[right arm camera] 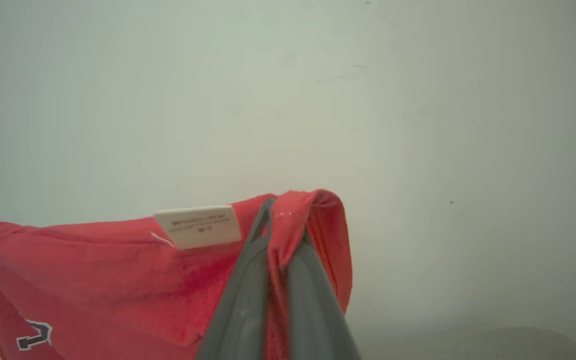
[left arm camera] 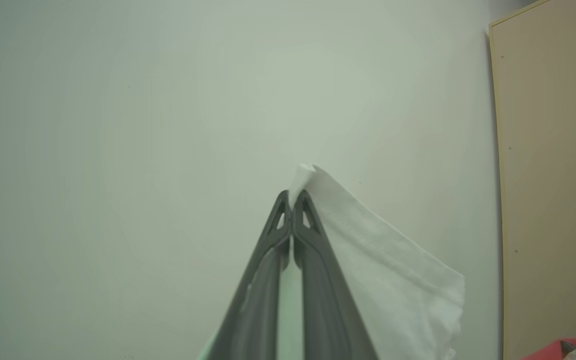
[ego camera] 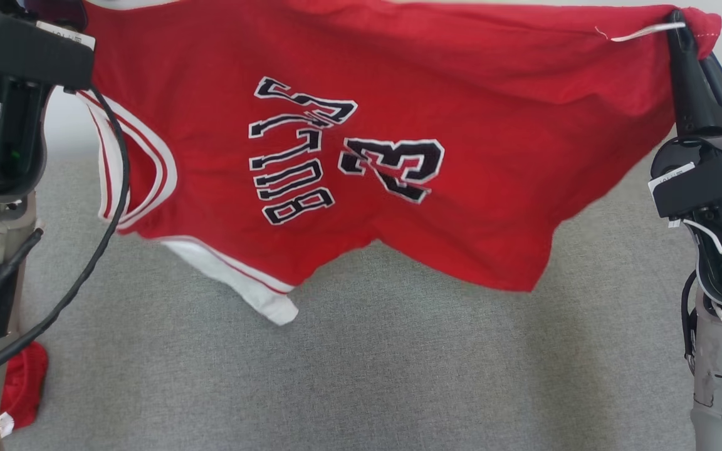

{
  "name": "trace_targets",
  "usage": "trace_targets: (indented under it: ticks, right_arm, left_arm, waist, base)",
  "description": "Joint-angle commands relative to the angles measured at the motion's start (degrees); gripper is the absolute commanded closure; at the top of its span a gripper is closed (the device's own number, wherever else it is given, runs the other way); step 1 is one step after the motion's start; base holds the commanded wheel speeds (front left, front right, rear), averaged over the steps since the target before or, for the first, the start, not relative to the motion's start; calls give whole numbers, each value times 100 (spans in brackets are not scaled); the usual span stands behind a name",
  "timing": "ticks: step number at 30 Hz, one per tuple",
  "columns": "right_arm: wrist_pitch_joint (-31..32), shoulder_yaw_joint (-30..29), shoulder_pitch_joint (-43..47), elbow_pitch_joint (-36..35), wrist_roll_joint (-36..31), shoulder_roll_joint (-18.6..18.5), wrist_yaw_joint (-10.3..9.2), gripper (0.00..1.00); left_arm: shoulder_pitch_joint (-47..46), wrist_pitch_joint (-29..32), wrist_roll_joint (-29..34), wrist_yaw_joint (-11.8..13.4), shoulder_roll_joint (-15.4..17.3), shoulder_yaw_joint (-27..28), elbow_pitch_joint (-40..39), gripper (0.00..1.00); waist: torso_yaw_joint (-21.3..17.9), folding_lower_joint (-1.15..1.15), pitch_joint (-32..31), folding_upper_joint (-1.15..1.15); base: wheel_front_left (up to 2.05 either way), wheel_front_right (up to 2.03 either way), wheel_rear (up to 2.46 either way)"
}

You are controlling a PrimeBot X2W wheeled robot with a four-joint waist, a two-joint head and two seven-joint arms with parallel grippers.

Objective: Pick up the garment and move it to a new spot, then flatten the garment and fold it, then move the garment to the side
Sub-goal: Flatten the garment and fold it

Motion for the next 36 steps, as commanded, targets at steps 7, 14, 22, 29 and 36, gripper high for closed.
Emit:
trace_targets:
  ticks: [7,14,22,29,36]
  right_arm:
    - [-72,209,-89,43,-172,7,7,100]
    - [-252,411,-366,314,-281,-36,7,100]
    - [-700,703,-1022,897,-399,-29,7,100]
    - [-1398,1038,-1846,1572,-555,-39,7,100]
    - [-2050,1271,-2540,2253,-611,-51,7,100]
  left_arm:
    - [-95,-92,10,56,-133,-49,59,100]
    - [-217,-273,48,91,-231,-45,218,100]
    - [-549,-741,247,139,-255,72,613,100]
    - [-955,-1197,398,45,-334,97,855,100]
    - [-1401,-1361,789,-37,-387,192,888,100]
  waist:
    - [-60,0,138,0]
    - [-113,0,396,0]
    - [-186,0,840,0]
    - [-247,0,1216,0]
    - [-346,0,1569,0]
  base:
    - [0,0,0]
    - [0,0,0]
    - [0,0,0]
    - [0,0,0]
    - [0,0,0]
